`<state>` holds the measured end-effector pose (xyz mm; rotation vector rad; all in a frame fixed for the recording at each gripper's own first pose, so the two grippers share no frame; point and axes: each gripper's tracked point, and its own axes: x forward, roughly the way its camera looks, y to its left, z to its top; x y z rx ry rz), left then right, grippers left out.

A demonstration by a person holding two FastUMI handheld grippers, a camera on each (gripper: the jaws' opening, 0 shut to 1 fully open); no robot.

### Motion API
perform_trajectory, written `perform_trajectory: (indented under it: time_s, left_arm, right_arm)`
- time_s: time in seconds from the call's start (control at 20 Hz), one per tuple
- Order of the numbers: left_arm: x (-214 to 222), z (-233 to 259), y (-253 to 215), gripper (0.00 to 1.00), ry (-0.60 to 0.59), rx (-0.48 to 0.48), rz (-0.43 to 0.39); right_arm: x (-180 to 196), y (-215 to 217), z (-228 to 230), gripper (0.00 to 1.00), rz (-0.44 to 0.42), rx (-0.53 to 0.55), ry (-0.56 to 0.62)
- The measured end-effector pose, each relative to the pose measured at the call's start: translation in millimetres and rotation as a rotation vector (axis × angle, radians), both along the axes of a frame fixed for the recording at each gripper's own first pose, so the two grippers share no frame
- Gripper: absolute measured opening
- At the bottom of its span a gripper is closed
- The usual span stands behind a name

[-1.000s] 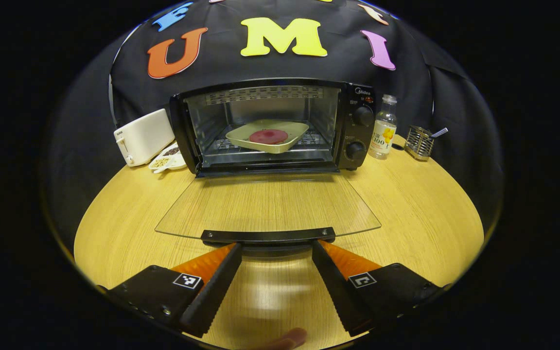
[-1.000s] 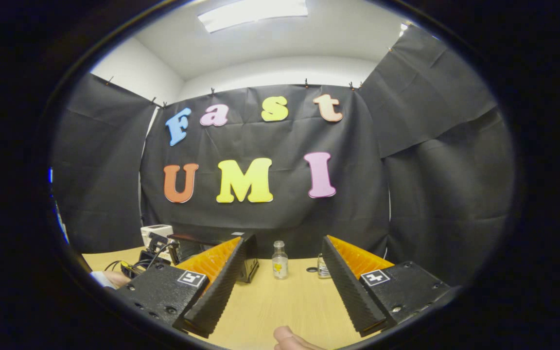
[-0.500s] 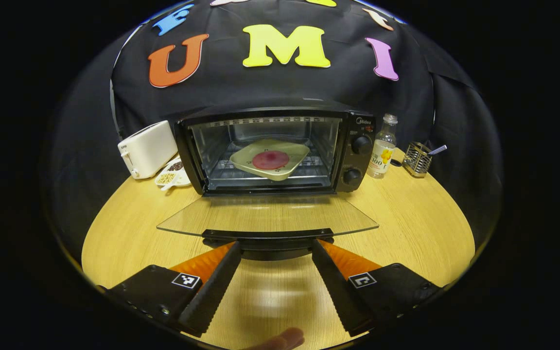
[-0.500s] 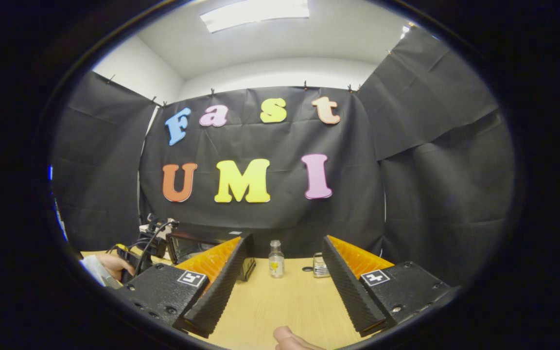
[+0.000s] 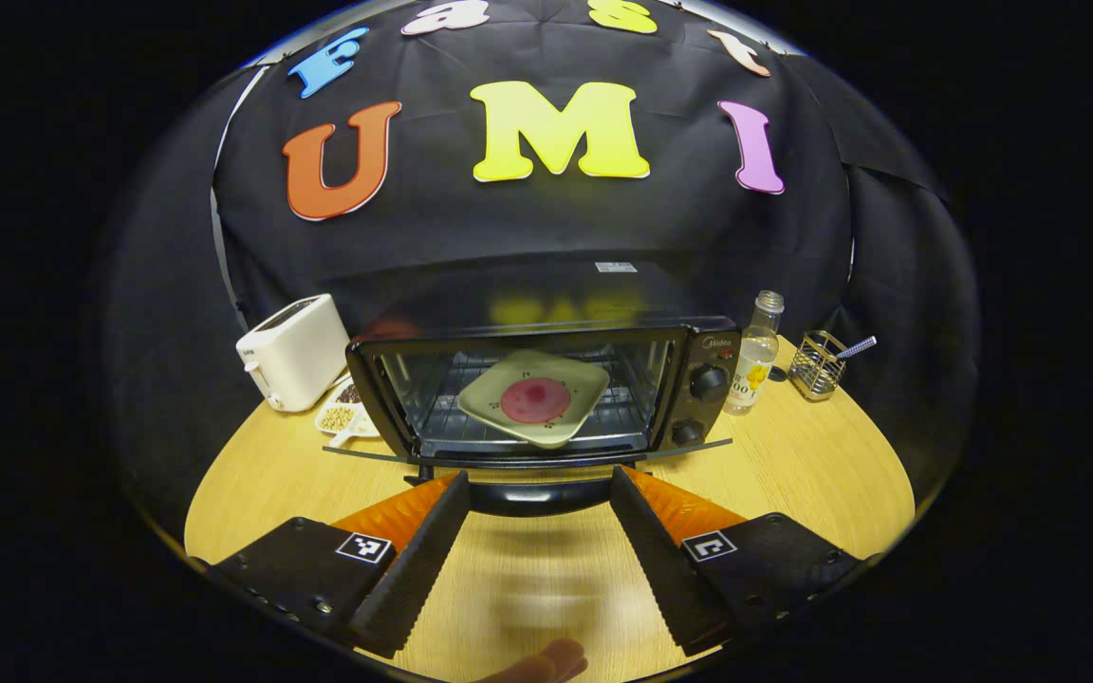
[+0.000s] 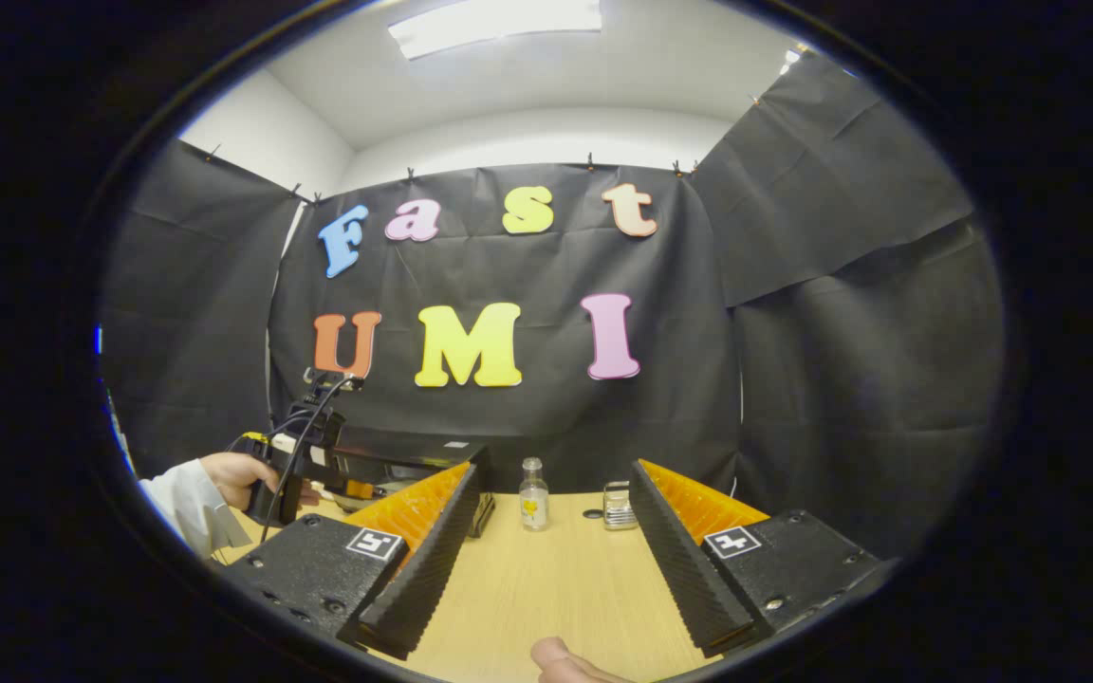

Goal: Open the electric oven with the left hand, put the food in, and close the electric oven.

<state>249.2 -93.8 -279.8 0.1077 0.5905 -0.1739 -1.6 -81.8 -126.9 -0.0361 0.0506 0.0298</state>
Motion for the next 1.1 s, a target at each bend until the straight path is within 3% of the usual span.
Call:
perform_trajectory:
  time_s: [0.1, 0.25, 0.35, 0.5, 0.7, 0.95, 1.1]
  left_arm:
    - [4.6, 0.3, -2.3, 0.95, 0.031, 0.003, 0.013]
    - [8.7, 14.3, 1.0, 0.95, 0.003, 0.027, 0.029]
    - [0.5, 22.3, -6.6, 0.95, -0.011, -0.025, 0.020]
    - [-20.2, 41.8, -2.0, 0.95, -0.045, -0.071, 0.028]
    - [-56.6, 79.1, 15.3, 0.95, -0.156, -0.068, 0.045]
    - [-120.8, 135.1, 48.5, 0.95, -0.266, -0.090, 0.112]
    - [-160.6, 172.5, 57.0, 0.95, -0.353, -0.111, 0.106]
  right_arm:
    - [-4.6, 2.0, -5.4, 0.96, 0.004, -0.005, 0.028]
    - [-9.9, 1.1, -2.7, 1.00, 0.002, -0.008, 0.032]
    - [-14.3, 0.4, -2.6, 0.96, -0.004, -0.015, 0.031]
    - [-19.2, 3.1, -0.2, 1.00, -0.005, -0.018, 0.032]
    - [-26.2, 8.7, 7.1, 0.96, -0.012, -0.009, 0.032]
    - [-32.7, 21.4, 26.9, 1.00, -0.013, 0.017, 0.022]
    - [-36.3, 27.2, 44.0, 1.00, -0.022, 0.033, 0.004]
